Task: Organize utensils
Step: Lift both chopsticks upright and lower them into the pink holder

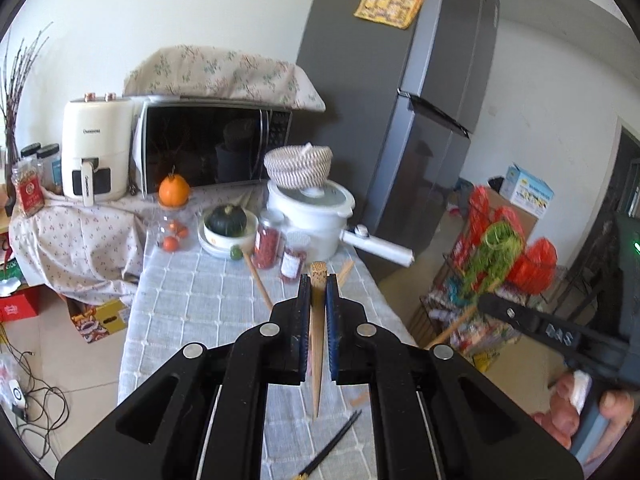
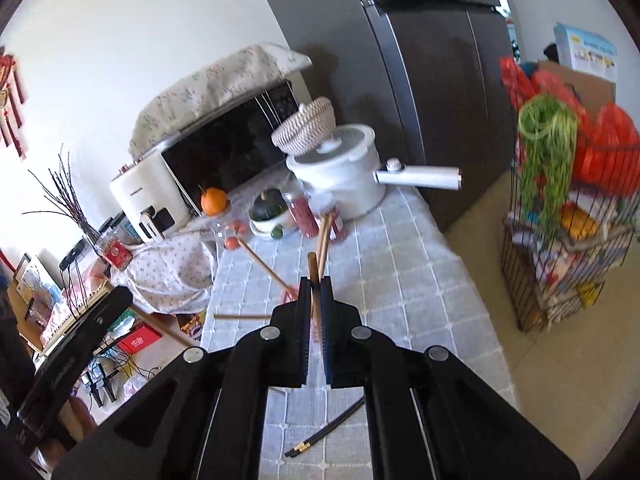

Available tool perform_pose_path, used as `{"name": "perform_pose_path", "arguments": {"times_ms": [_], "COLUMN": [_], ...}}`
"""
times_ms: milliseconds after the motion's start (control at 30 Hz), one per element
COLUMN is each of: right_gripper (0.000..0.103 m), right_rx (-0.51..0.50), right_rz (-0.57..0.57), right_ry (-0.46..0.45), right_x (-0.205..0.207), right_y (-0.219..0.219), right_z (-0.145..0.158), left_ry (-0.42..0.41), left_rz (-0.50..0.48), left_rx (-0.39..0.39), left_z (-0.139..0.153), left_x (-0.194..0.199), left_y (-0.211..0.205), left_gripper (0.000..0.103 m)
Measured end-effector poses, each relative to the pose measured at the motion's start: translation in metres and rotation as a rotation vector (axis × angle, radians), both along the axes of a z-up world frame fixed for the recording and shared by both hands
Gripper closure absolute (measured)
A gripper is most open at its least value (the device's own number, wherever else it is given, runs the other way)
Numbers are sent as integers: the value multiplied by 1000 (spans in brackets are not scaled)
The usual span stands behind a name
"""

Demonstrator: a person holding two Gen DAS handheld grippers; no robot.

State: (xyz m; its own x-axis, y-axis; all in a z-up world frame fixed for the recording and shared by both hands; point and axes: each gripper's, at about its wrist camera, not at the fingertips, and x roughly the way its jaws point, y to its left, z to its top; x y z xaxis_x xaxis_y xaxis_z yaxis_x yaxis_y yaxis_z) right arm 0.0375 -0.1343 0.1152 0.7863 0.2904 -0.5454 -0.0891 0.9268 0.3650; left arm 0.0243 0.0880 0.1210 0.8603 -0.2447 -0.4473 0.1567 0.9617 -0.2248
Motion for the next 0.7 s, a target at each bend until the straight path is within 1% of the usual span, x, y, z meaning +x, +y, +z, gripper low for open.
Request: {"name": "perform_pose_path", "arguments": {"times_ms": [67, 167, 300, 433, 567, 700], "right_gripper": [98, 98, 98, 98, 98, 98], "right_rx": [-7, -18, -29, -36, -39, -33], "right_rz": [1, 5, 11, 16, 22, 34], "right_ry": [-16, -27, -38, -50, -46, -31], "right_x": [3, 9, 18, 30, 44, 59], "right_y": [-1, 0, 1, 4, 8, 13], "right_z": [7, 17, 26, 31, 28, 22], "left_ry": [-17, -39, -31, -12, 24, 52], "left_rz": [19, 61, 95, 136, 173, 199], "left_rx": [-10, -3, -6, -5, -24, -21], "left_z": [9, 17, 16, 6, -13, -34], "left_x": [11, 30, 58, 86, 112, 130], "left_y": [-1, -2, -3, 0, 8, 11], "left_gripper": [96, 96, 96, 96, 96, 96]}}
